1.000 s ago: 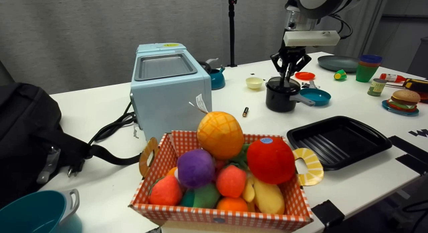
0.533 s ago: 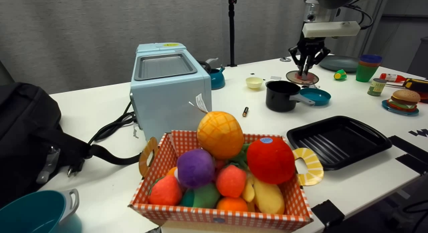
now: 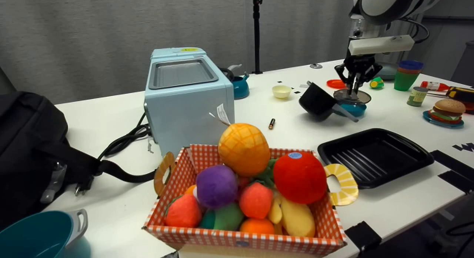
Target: Remove the lid from the black pot and place it on the blue pan
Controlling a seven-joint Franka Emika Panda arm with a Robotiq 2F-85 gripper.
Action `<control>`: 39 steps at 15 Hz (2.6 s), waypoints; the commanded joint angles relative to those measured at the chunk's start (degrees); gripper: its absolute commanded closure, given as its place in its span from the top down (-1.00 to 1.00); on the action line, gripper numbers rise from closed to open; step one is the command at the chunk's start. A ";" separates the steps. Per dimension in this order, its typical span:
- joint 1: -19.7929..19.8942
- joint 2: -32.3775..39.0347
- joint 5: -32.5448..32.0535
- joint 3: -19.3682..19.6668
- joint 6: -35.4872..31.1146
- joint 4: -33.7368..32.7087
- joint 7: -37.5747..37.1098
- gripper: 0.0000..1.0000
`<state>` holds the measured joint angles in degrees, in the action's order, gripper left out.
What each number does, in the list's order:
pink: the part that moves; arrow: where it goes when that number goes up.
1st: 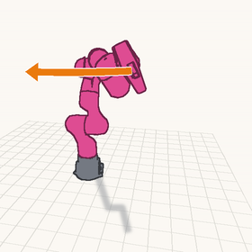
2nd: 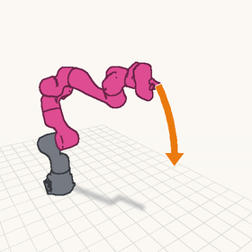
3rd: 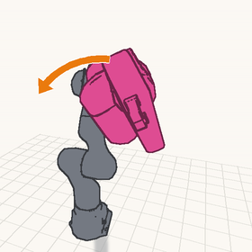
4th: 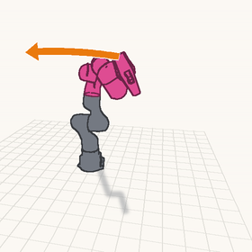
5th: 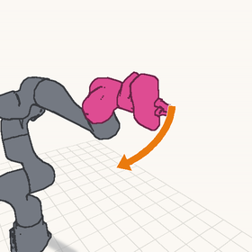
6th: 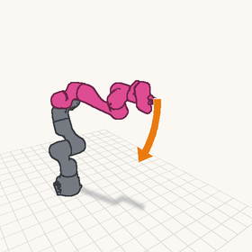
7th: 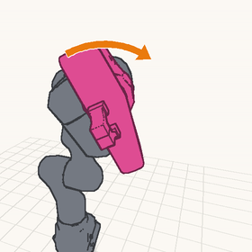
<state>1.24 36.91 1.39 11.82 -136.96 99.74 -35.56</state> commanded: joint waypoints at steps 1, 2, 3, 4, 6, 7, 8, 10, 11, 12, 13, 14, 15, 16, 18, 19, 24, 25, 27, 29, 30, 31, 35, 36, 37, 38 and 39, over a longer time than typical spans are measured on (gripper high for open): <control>0.81 0.91 0.70 1.30 0.99 -0.65 -1.00 -0.93; 1.00 1.14 0.71 1.63 1.06 -0.79 -1.19 -0.93; 1.22 1.30 0.77 1.83 1.12 -0.90 -1.29 -0.93; 1.41 1.38 0.78 1.99 1.15 -0.95 -1.32 -0.93; 1.69 1.58 0.80 2.14 1.11 -1.19 -1.41 -0.93; 1.75 1.83 0.90 2.01 1.16 -1.55 -1.35 -0.93; 1.78 2.03 1.05 1.81 1.31 -1.90 -1.28 -0.93; 1.49 2.67 1.30 1.23 1.67 -2.95 -1.40 -0.93; 1.39 3.05 1.40 0.95 1.89 -3.61 -1.49 -0.93; 1.16 3.58 1.41 0.67 2.14 -4.51 -1.77 -0.93; 0.93 4.20 1.38 0.44 2.38 -5.52 -2.07 -0.93; 0.73 4.78 1.31 0.23 2.49 -6.41 -2.43 -0.93; 0.52 5.48 1.17 0.13 2.62 -7.41 -2.91 -0.93; 0.41 6.38 1.11 0.04 2.97 -8.60 -3.31 -0.93; 0.35 7.86 0.96 0.06 3.81 -10.44 -4.08 -0.93; 0.36 8.56 0.88 0.09 4.15 -11.13 -4.28 -0.93; 0.60 11.47 0.80 0.36 5.89 -13.78 -5.11 -0.93; 0.67 11.81 0.81 0.41 6.09 -14.17 -5.23 -0.93; 0.96 11.75 0.91 0.44 6.56 -14.68 -5.34 -0.93; 1.31 11.55 1.05 0.46 6.39 -14.63 -5.40 -0.93; 1.54 11.39 1.21 0.42 6.35 -14.55 -5.41 -0.93; 1.86 11.10 1.48 0.29 6.27 -14.24 -5.34 -0.93; 2.80 9.04 2.61 -0.06 5.25 -11.50 -5.40 -0.93; 3.14 8.76 3.23 -0.30 5.29 -11.29 -5.21 -0.93; 3.80 8.40 4.45 -0.92 5.64 -11.17 -4.58 -0.93; 4.22 8.21 5.45 -1.30 5.85 -11.10 -4.19 -0.93; 4.56 8.02 6.46 -1.67 5.92 -11.03 -3.91 -0.93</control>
<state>4.05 46.92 4.58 11.83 -132.07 87.44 -40.72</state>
